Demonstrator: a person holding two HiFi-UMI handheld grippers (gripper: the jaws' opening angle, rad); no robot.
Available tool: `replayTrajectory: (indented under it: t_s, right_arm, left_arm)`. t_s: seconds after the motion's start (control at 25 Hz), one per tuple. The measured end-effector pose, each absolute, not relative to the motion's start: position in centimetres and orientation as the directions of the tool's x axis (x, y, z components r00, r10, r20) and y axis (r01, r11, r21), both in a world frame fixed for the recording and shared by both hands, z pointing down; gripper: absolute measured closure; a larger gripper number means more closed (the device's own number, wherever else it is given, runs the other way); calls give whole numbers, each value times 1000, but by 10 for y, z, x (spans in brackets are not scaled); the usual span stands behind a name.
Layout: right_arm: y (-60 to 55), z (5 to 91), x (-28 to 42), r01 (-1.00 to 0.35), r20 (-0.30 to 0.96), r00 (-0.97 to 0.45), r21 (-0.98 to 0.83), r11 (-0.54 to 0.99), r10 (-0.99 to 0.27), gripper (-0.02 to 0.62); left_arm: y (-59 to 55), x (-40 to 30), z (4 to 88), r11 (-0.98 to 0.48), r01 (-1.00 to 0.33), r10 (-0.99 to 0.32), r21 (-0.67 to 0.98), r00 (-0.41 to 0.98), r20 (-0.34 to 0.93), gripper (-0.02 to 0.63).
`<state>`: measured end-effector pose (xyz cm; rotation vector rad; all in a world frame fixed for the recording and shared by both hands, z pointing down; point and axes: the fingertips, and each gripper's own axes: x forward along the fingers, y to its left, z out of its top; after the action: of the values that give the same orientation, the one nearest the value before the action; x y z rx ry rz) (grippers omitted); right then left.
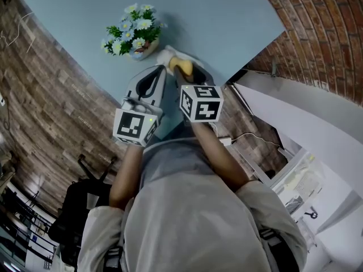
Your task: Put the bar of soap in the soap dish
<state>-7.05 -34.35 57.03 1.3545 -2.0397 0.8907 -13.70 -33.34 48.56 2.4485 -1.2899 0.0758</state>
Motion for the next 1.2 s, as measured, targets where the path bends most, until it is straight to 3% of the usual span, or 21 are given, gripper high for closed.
replayTrajectory:
  t_s: [1.2]
  right_arm:
    - [-333,557,-47,-951,700,-300,-169,258,-648,402]
  left_arm:
    - [-324,-131,477,-520,-806,-789,283,580,202,607]
